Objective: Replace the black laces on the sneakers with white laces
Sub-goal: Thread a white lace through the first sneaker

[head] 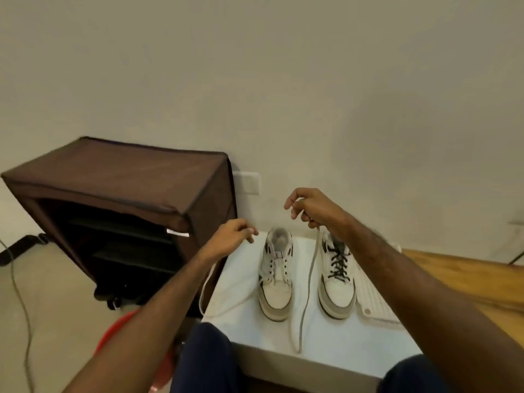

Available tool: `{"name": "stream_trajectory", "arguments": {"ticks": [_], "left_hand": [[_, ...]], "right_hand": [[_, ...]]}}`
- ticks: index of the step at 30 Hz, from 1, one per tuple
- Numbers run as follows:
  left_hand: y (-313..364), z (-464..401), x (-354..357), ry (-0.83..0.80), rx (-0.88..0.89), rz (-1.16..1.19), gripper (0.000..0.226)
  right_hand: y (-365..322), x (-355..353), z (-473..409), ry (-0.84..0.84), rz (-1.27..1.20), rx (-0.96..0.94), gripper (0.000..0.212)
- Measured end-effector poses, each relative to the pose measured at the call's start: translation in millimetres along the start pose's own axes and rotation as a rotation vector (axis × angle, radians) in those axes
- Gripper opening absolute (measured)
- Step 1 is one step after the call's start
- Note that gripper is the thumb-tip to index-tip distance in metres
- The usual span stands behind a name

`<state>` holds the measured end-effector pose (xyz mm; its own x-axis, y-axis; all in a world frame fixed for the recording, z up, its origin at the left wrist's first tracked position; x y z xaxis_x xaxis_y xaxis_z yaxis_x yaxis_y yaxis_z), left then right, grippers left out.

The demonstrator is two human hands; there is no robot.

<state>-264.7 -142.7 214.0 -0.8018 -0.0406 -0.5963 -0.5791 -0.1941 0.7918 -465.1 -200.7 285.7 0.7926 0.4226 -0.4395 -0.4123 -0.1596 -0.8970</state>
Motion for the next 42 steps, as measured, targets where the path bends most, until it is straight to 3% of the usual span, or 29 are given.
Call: {"name": "stream_trajectory", "arguments": {"ticks": [6,10,13,20,25,31,36,39,42], "left_hand": [[-98.1,-19.4,103.2,-0.074,-0.157,-0.178,0.016],[-131.9,-26.4,136.2,-0.045,-0.193,-0.250,0.028],[-139.6,-30.4,144.1,-0.009,-0.171,-0.259,0.029],[-116.7,-31.4,148.6,0.072,0.035,-0.327,0.025],[-136.3,-29.6,135.3,0.052,-0.131,0.057,0.030],[-143.1,-25.9,130.0,-0.048,-0.194,0.351,0.029],[-148.0,-20.1,128.5,-0.066,-0.245,0.276,0.029],[-132.0,-20.8,106.7,0.035,-0.189,0.099,0.020],[-94.0,-18.5,62.0,0.173,-0.118,0.125,0.032]], "right_hand": [[143.3,39.9,-9.3,-0.001,0.022,0.183,0.035],[206.2,77.0,-10.0,-0.042,0.128,0.199,0.026],[234.8,96.5,-11.0,0.011,0.114,0.197,0.033],[257.7,100.8,-12.8,0.164,0.026,0.181,0.044],[259.2,102.0,-10.8,0.166,0.029,0.175,0.041],[257.9,102.0,-10.3,0.170,0.045,0.168,0.042],[258.2,103.3,-10.2,0.153,0.051,0.179,0.044],[243.2,100.4,-12.7,0.085,0.097,0.147,0.039],[195.6,82.4,-17.0,0.109,0.151,0.009,0.026]]}}
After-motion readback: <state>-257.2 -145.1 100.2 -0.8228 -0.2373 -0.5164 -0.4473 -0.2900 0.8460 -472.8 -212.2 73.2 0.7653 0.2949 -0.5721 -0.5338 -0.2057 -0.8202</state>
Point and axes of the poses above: each hand's wrist, its own z-axis away from the middle knuckle, its own x-axis out of the palm, y = z × x, the point moved 10 cm from there along -z, towards the middle knuckle, and after that the axes turned 6 degrees about -x, right-handed, at the moved point
